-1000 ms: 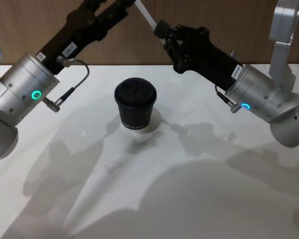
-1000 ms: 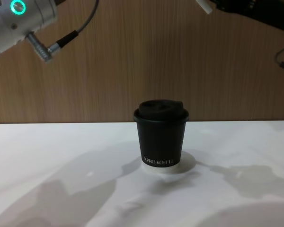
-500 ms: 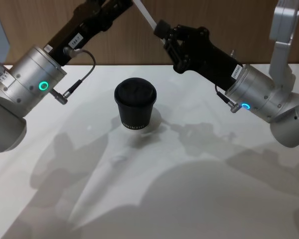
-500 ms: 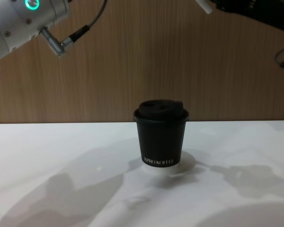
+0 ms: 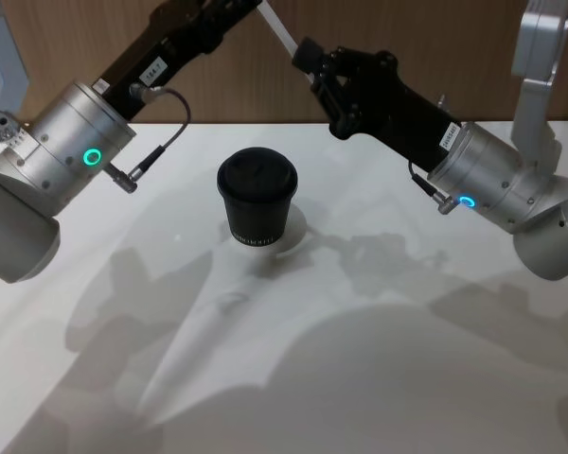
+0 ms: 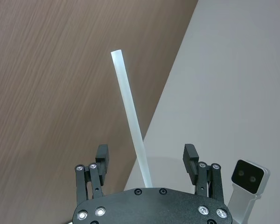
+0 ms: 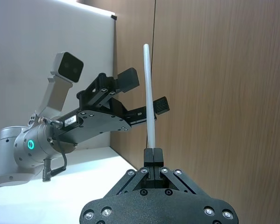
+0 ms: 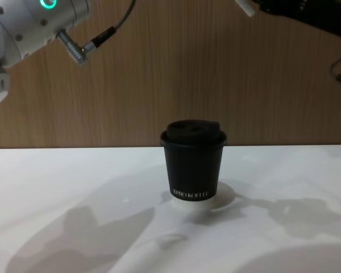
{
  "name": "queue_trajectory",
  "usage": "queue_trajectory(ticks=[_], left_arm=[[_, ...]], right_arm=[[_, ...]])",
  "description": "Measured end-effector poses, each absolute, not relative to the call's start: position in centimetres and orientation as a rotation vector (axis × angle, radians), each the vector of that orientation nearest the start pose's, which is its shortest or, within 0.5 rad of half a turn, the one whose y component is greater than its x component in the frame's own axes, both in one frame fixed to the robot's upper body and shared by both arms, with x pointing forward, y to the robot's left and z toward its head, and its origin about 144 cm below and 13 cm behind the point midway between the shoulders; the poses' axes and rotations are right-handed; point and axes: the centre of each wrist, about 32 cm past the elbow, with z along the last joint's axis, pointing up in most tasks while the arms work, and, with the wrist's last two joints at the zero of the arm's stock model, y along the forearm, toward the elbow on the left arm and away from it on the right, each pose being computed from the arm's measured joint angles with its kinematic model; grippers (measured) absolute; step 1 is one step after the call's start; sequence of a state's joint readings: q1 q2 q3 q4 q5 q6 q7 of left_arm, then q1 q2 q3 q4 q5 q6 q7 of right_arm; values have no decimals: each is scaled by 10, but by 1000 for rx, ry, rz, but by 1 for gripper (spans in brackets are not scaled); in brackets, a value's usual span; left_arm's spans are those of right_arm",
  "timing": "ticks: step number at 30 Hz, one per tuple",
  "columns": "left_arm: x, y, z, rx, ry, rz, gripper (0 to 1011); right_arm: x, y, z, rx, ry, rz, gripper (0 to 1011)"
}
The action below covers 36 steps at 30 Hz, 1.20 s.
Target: Pick up the straw with one hand, pass it to the other hand, and insert it into the cup.
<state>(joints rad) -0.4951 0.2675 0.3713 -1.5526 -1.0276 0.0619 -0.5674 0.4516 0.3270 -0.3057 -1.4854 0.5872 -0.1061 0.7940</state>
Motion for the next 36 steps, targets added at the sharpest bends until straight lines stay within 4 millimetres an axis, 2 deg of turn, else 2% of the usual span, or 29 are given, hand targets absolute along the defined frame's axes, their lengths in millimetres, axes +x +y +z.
queue_trajectory(ticks=[19, 22, 28, 29, 32, 34, 36], left_arm=[[558, 189, 1303, -647, 152, 485, 996], [558, 188, 1303, -647, 151, 484, 956], [560, 186, 1304, -646, 149, 483, 783], [560, 186, 1304, -646, 149, 483, 783], [561, 186, 1305, -645, 148, 483, 656], [561, 185, 1305, -645, 147, 484, 644], [561, 185, 1305, -644, 146, 485, 539]], right_arm=[[560, -239, 1272, 317, -241, -490, 3], [560, -239, 1272, 317, -241, -490, 2], [560, -239, 1272, 317, -241, -490, 3], [560, -239, 1272, 317, -241, -490, 3], [560, -239, 1272, 317, -241, -490, 2], [560, -239, 1272, 318, -241, -490, 2], [560, -239, 1272, 317, -241, -490, 2]])
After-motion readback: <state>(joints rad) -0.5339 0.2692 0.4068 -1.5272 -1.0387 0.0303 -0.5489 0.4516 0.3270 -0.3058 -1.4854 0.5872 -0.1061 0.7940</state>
